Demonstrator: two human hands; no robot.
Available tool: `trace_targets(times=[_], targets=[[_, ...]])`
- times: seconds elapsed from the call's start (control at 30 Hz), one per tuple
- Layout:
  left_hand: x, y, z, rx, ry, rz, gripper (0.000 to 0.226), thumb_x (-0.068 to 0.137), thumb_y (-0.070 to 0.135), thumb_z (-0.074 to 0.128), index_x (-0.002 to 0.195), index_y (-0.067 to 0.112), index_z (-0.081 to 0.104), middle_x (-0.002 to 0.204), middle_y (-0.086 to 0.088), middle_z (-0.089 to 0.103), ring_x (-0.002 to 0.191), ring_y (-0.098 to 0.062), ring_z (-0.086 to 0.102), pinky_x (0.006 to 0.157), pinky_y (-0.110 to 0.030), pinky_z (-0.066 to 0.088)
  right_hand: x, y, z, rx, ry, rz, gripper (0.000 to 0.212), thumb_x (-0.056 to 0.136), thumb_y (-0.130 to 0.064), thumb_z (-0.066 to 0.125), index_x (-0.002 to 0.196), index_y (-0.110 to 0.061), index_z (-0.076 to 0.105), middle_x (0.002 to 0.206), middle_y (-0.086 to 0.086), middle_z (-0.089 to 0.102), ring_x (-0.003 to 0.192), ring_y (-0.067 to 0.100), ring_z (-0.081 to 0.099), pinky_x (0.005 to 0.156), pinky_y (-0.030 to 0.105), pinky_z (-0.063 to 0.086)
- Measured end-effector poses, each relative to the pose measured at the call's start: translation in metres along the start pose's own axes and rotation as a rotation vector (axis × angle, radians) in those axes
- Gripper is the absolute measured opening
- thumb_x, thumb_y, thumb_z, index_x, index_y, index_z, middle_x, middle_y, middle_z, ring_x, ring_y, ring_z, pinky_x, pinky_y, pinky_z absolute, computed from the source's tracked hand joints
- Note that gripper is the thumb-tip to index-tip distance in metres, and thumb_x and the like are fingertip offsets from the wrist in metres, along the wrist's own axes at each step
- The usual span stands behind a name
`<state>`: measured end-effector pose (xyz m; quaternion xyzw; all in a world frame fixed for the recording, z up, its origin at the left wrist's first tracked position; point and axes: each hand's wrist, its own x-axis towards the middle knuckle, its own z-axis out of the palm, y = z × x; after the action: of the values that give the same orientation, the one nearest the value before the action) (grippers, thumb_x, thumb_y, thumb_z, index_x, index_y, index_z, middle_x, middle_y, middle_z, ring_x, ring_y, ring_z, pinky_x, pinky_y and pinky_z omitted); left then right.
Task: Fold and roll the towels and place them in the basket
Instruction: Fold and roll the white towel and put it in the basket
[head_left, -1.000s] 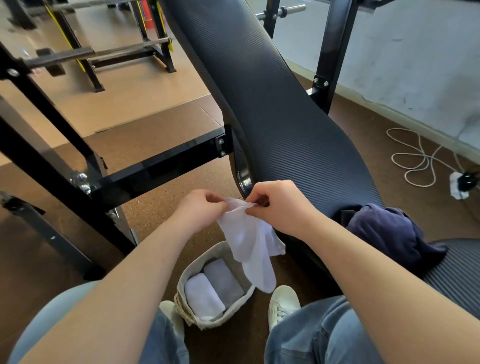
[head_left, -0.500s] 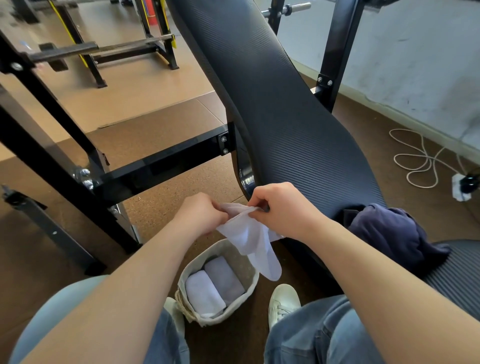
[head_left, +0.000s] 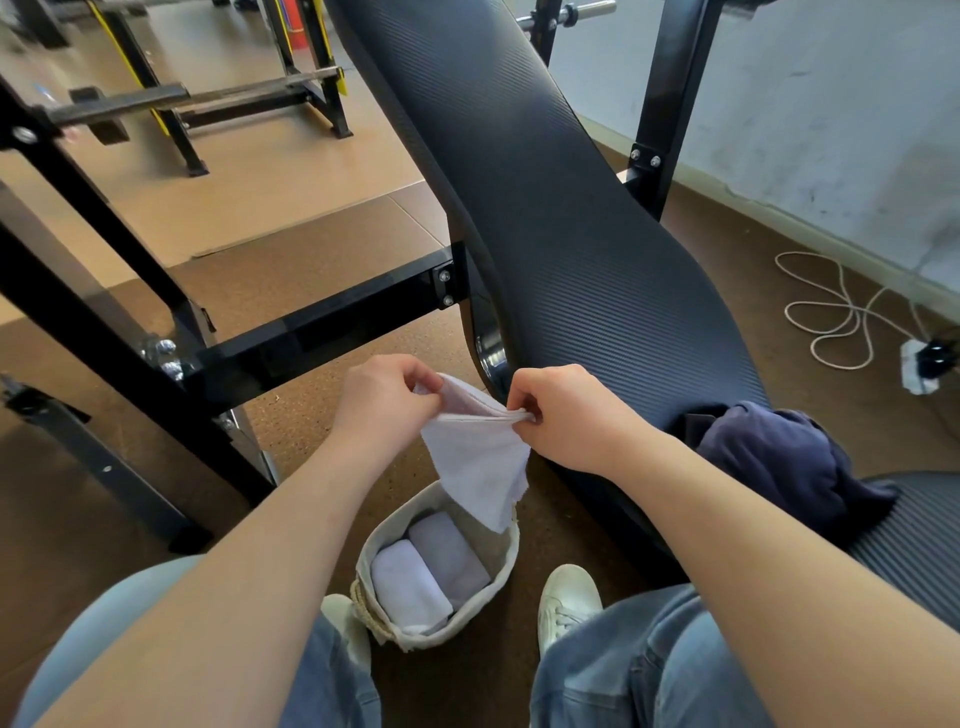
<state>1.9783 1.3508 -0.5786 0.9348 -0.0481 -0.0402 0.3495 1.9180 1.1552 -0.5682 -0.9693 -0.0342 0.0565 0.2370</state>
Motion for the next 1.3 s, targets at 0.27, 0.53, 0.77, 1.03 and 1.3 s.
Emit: trace_targets(times=[0.27,0.53,0.77,1.03,1.3], targets=[[0.002,-0.003,0.004,0.084,0.009,0.007,0.014,0.089,0.013,0.072,0.090,0.023,0.063,0.088,0.000,0.062,0.077,-0.011,0.057,0.058,-0.021,0.042,-0.001,-0.001,0.003,0.007,0.014,-0.015,0.016,0.096,-0.013,0.068,0.108,-0.022,0.069,0.099,-0.007,0.065,0.087,0.010,0.060,0.064,0.010,0.039],[-0.005,0.002,0.015,0.119,-0.147,-0.096,0.037,0.081,0.017,0.085,0.102,0.025,0.056,0.098,0.002,0.060,0.088,-0.017,0.059,0.059,-0.020,0.040,-0.003,-0.006,0.004,0.034,0.062,-0.088,0.012,0.095,-0.017,0.071,0.106,-0.021,0.071,0.094,-0.011,0.062,0.077,0.002,0.055,0.063,0.010,0.037],[-0.005,0.000,0.011,0.111,-0.116,-0.071,0.027,0.081,0.019,0.085,0.092,0.020,0.060,0.091,-0.001,0.062,0.081,-0.016,0.058,0.058,-0.022,0.039,-0.002,-0.001,0.004,-0.009,-0.021,-0.037,0.016,0.095,-0.017,0.071,0.110,-0.022,0.071,0.098,-0.006,0.067,0.085,0.010,0.062,0.070,0.015,0.050],[-0.004,-0.005,0.009,0.144,-0.070,-0.015,0.025,0.083,0.012,0.079,0.075,0.022,0.058,0.082,0.000,0.060,0.073,-0.014,0.055,0.055,-0.023,0.037,-0.001,0.003,0.005,-0.092,-0.058,0.022,0.021,0.097,-0.015,0.068,0.116,-0.023,0.069,0.102,-0.006,0.066,0.087,0.011,0.061,0.065,0.014,0.045],[-0.002,-0.002,0.003,0.211,-0.148,-0.001,0.031,0.090,0.000,0.061,0.074,0.026,0.067,0.095,0.002,0.065,0.088,-0.015,0.058,0.064,-0.022,0.043,0.000,0.004,0.004,-0.150,-0.012,0.085,0.026,0.098,-0.011,0.066,0.122,-0.021,0.069,0.110,0.001,0.068,0.090,0.015,0.059,0.067,0.019,0.044]])
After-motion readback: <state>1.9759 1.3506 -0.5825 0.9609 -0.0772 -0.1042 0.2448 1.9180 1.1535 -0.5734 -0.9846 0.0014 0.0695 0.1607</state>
